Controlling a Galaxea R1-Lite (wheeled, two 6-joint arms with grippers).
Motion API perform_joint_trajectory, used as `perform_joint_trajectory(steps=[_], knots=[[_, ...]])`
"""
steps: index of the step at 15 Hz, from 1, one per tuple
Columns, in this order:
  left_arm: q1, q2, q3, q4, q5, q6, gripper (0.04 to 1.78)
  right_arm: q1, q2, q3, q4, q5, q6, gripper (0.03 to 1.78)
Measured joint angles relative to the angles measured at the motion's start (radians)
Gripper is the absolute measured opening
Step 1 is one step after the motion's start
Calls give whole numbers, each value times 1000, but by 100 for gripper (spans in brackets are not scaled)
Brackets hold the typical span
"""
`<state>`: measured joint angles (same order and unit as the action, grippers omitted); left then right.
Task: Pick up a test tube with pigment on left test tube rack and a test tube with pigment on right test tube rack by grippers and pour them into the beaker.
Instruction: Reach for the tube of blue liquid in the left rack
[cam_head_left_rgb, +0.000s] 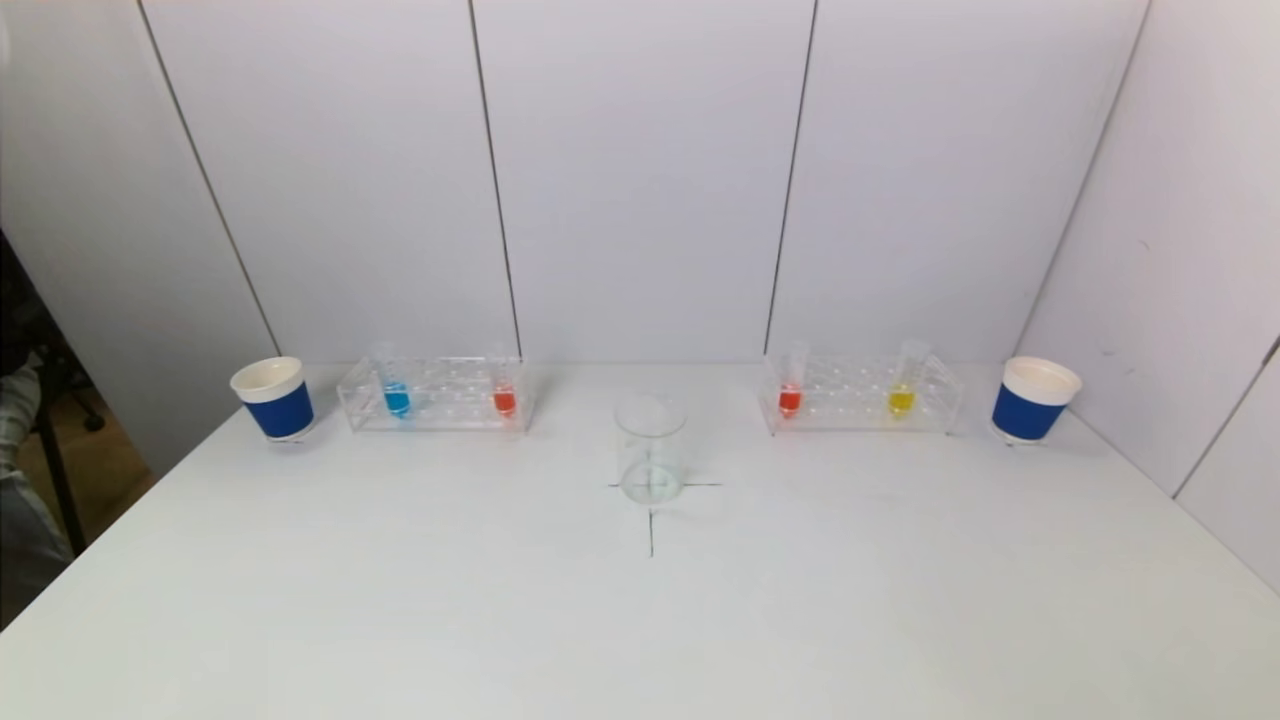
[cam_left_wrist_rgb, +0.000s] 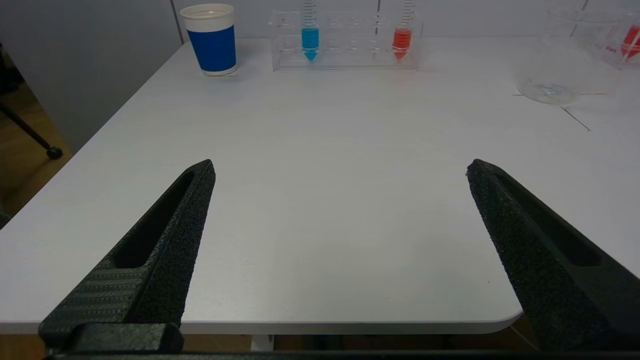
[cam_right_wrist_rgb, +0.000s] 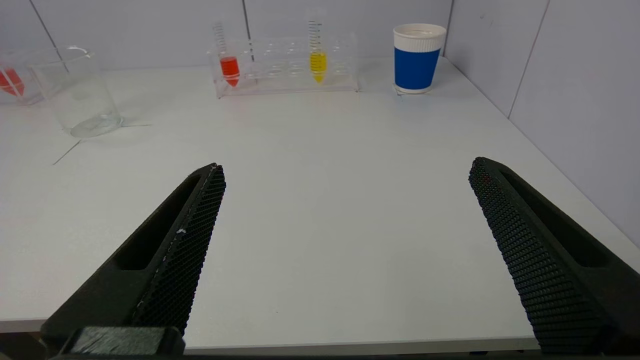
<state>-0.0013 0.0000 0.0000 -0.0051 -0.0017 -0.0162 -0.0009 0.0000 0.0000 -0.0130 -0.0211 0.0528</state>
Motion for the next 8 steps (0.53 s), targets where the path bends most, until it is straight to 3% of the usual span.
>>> perform_joint_trajectory(steps=[8], knots=[[-5, 0, -3, 9, 1, 3, 176, 0, 0, 0, 0, 0, 0, 177]])
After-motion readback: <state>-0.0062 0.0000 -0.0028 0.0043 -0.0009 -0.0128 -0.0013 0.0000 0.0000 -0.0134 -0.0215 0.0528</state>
